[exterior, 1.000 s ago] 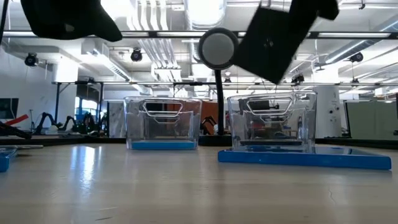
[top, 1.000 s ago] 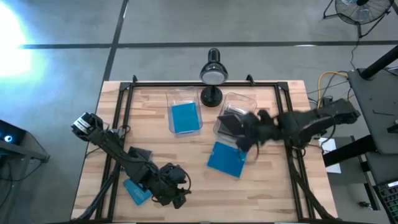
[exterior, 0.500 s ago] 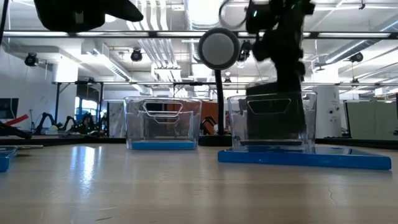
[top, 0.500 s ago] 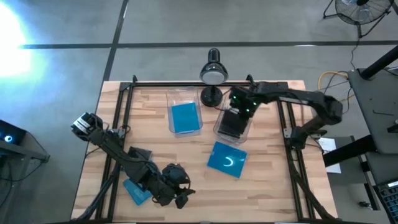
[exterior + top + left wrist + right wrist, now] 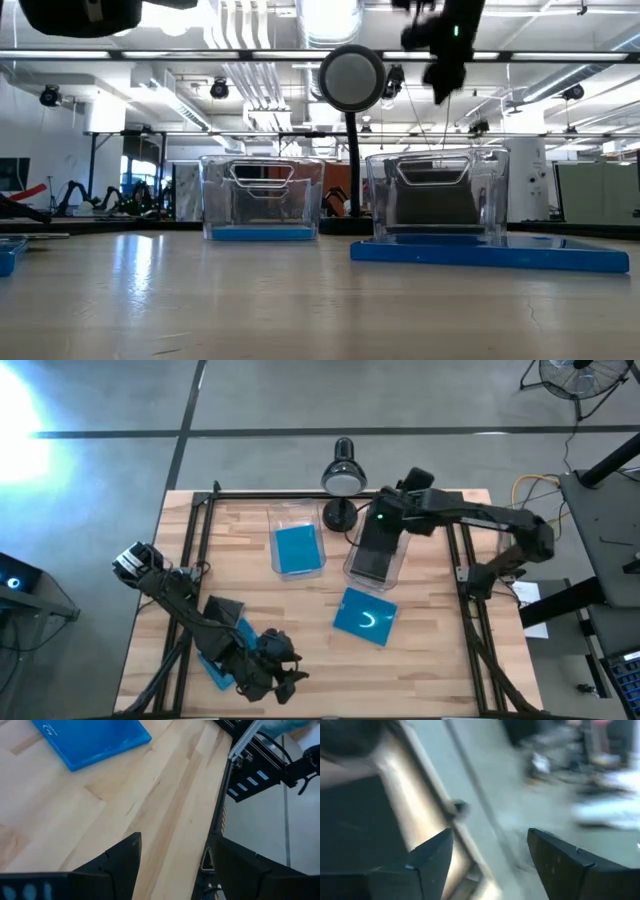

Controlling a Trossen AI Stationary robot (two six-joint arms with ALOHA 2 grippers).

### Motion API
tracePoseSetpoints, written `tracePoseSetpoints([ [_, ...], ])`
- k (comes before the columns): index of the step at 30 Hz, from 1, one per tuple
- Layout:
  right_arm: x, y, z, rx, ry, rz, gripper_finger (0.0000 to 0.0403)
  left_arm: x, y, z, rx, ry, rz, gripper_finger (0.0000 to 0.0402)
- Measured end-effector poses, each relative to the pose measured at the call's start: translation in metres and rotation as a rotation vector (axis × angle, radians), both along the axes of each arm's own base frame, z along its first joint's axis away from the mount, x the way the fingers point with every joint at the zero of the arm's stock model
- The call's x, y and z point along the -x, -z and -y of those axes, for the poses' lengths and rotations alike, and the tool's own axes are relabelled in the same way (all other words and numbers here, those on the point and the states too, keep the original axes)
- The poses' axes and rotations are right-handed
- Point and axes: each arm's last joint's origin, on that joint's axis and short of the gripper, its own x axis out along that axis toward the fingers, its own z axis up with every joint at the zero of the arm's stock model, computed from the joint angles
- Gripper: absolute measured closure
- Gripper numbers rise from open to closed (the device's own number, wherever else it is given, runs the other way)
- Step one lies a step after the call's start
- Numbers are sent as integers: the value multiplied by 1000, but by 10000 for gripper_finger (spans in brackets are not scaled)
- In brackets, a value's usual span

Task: Pick & place jewel cases by type
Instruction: Put the blue CD case into the left transparent bin

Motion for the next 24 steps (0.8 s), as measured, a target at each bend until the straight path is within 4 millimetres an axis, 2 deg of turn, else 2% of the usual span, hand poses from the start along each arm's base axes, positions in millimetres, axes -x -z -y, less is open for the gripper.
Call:
tracePoseSetpoints([
  [2, 3, -15, -6, -79, -36, 124, 145, 0, 0, 0, -6, -1, -4, 188],
  [6, 19, -37, -20, -114, 63, 420, 144, 1, 1, -1, -14, 1, -13, 188],
  [9, 27, -40, -39, -356, -11, 556, 149, 4, 3, 1, -26, 9, -26, 188],
  [12, 18, -25, -65, -633, -107, 611, 156, 8, 6, 1, -47, 28, -75, 188],
  [14, 11, -10, -89, -738, -152, 609, 160, 14, 11, -1, -38, 29, -160, 188],
  [20, -11, 35, -164, -898, -296, 533, 168, 39, 27, -7, -1, 35, -512, 188],
  [24, -26, 56, -199, -944, -332, 530, 167, 55, 34, -11, -28, -56, -641, 188],
])
